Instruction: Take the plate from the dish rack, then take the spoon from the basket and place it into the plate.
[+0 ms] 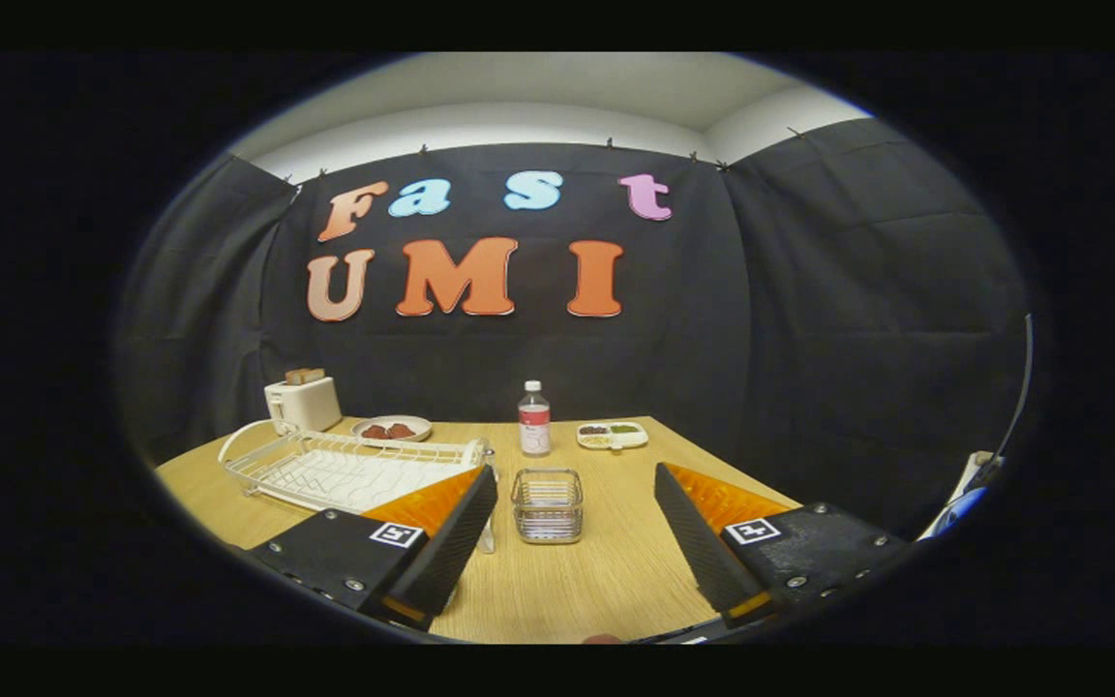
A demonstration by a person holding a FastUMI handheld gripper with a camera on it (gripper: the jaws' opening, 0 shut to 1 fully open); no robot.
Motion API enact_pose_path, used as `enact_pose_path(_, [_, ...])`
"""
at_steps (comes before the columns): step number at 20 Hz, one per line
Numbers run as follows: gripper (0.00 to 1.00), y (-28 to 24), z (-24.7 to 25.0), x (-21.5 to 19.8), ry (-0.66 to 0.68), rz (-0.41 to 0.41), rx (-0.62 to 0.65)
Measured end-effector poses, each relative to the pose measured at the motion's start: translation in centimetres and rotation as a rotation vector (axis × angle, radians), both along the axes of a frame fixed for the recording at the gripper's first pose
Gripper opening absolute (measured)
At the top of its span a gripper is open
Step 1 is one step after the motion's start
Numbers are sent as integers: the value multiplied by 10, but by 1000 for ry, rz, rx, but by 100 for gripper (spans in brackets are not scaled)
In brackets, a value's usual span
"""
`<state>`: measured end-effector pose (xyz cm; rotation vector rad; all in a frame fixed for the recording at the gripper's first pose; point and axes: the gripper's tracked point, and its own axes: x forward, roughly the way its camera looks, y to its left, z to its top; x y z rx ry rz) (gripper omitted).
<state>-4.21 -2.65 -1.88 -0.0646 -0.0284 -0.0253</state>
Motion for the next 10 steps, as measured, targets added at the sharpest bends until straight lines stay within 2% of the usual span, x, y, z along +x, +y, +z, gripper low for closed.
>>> enact_pose_path(10, [97, 10, -14, 3, 21, 21, 4])
